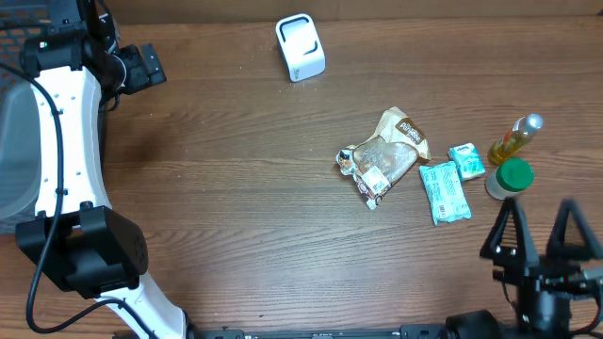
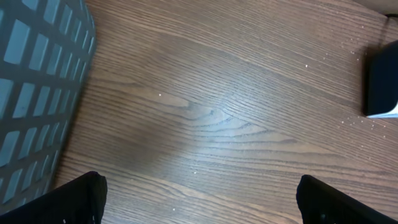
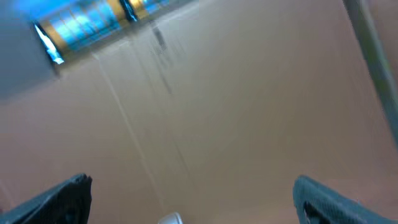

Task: Scan the item barcode

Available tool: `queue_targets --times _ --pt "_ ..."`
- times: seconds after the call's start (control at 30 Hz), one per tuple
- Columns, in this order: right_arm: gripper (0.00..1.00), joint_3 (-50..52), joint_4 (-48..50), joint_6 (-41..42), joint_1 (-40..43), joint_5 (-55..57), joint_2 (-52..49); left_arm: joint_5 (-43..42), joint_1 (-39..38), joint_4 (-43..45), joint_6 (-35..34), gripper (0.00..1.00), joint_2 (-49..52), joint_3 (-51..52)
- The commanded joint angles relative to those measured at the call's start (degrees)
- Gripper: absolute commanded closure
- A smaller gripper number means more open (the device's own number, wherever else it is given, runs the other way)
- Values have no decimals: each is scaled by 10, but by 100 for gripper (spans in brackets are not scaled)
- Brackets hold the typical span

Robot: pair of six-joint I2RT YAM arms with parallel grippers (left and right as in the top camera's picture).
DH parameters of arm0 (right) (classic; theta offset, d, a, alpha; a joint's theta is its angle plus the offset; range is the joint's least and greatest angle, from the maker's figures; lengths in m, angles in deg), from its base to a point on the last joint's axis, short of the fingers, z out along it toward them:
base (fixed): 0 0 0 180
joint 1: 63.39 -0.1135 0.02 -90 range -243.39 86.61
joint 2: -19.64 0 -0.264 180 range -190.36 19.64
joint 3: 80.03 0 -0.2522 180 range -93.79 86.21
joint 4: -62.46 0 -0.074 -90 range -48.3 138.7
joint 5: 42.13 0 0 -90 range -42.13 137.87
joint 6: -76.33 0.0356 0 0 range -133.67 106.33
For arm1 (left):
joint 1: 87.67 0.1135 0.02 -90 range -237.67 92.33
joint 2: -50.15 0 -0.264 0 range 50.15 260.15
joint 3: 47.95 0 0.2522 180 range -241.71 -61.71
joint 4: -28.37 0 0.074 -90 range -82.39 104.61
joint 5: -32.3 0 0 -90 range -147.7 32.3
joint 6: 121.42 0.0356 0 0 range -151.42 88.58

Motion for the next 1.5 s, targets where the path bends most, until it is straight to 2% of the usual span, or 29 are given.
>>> queue_targets --times 0.0,0.13,0.23,0.47,0.7,1.47 --pt "0 83 156 -75 7 -39 7 4 -3 1 -6 0 -2 -9" --pt "0 171 308 -82 17 -64 7 4 -3 1 -6 0 -2 -9" --pt "0 217 330 -82 20 -65 7 4 -3 1 -6 0 -2 -9" --pt "0 322 275 -78 30 -64 7 4 -3 1 -6 1 -2 -9" --pt "0 323 89 -78 31 -65 7 3 -3 1 -6 0 -2 -9" --pt "0 323 95 -80 31 -69 8 4 -3 1 -6 1 -2 -9"
